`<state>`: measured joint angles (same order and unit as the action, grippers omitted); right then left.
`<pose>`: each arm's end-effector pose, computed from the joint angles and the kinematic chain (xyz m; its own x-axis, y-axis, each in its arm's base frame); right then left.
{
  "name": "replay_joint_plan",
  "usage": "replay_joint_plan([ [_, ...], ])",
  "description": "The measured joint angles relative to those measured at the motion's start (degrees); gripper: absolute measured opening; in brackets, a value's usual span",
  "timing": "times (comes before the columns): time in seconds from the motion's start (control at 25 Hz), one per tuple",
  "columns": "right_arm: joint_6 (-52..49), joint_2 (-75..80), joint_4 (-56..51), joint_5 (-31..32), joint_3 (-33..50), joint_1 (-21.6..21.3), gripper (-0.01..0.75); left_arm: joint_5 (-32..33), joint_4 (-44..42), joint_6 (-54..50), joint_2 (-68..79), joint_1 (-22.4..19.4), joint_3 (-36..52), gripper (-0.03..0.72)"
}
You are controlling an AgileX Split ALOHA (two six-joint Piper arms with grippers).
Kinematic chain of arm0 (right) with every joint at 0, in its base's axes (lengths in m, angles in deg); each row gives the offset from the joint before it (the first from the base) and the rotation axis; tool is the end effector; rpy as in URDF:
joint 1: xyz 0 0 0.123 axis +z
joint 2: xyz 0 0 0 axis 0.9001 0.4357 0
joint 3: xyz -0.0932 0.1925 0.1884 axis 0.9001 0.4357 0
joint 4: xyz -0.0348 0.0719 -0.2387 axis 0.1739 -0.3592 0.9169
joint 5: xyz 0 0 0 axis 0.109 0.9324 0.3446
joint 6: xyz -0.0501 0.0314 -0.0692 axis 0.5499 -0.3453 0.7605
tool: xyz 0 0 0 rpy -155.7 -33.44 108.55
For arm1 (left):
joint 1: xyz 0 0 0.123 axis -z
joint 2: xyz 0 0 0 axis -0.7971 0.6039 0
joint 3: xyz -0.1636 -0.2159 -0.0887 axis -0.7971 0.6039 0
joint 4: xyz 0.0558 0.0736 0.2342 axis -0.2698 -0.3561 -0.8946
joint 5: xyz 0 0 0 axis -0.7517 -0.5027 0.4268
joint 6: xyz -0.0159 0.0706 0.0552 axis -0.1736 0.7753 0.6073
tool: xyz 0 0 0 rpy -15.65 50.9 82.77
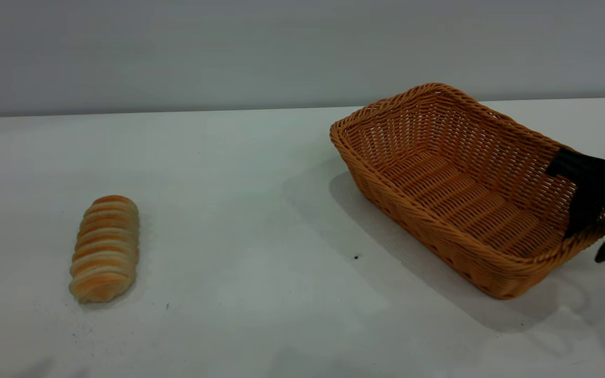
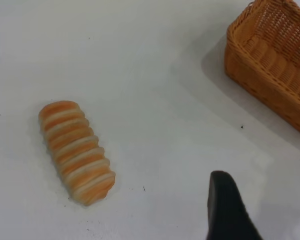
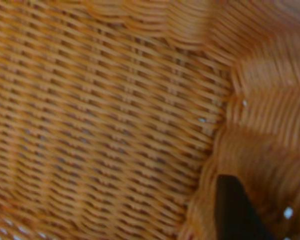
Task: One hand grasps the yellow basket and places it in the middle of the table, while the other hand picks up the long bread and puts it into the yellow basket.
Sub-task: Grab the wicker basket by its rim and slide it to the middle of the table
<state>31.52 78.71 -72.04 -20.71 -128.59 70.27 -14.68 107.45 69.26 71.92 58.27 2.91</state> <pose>0.3085 0.0339 0.0713 -0.7245 0.6308 -0.2779 0.5632 0.7742 0.2889 0.1539 -0.0364 0.2780 -0.5638 -0.0775 -0.8222 0.2186 0.9461 -0.2391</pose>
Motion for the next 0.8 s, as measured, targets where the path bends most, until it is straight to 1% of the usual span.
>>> replay_joint_plan([
  [0.16,0.6,0.8,-0.7,-2.0,-0.9,0.0,0.116,0.0,0.0,0.0,0.0,0.0,0.0,0.424],
  [0.2,1.8,1.1,-0.4,-2.0,-1.3,0.0,0.089,0.0,0.0,0.0,0.0,0.0,0.0,0.424],
  [0.36,5.2,1.4,-0.1,1.0,-3.7,0.0,0.091,0.0,0.0,0.0,0.0,0.0,0.0,0.424],
  [0.44,7.2,1.6,-0.1,3.9,-6.1,0.0,0.091,0.0,0.0,0.0,0.0,0.0,0.0,0.424],
  [0.56,12.7,1.7,-0.1,9.0,-10.4,0.5,0.091,0.0,0.0,0.0,0.0,0.0,0.0,0.424],
  [0.68,20.0,1.7,-1.1,13.8,-14.0,3.1,0.091,-0.1,0.0,0.0,0.0,0.0,0.0,0.424],
  [0.8,26.2,1.8,-3.6,16.3,-16.0,6.8,0.091,-0.2,0.0,0.0,0.0,0.0,0.0,0.424],
])
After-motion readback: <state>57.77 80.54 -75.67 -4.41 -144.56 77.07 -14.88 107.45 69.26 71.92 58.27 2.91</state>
